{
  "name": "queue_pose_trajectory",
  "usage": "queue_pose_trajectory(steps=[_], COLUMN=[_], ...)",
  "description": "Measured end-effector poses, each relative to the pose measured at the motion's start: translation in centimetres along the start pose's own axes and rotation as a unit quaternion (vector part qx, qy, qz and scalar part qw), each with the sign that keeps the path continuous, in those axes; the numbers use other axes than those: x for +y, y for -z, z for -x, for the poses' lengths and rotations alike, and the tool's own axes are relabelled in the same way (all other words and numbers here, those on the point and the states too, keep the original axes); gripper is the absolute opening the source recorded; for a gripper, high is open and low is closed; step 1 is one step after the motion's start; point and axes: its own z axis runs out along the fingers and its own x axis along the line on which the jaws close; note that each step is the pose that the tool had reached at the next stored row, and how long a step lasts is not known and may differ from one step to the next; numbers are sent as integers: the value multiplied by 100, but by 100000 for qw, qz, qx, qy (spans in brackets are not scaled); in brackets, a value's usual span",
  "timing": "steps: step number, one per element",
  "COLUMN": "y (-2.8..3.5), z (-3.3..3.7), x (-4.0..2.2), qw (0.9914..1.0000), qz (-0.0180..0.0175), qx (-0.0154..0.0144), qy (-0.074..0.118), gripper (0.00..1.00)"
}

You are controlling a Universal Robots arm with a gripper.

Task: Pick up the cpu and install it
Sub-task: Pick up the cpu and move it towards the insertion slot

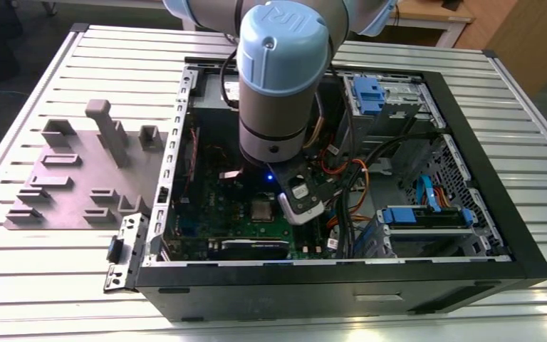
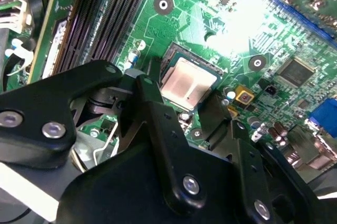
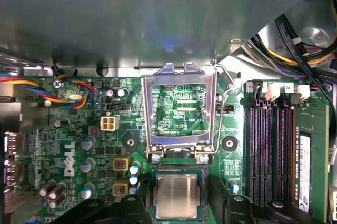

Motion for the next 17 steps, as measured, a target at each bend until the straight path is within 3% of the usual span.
queue_pose_trajectory(steps=[13,17], y=[1,31], z=[3,3], x=[-1,1], qw=[100000,100000], qz=[-19,-8], qx=[10,7], qy=[-3,0], gripper=[54,54])
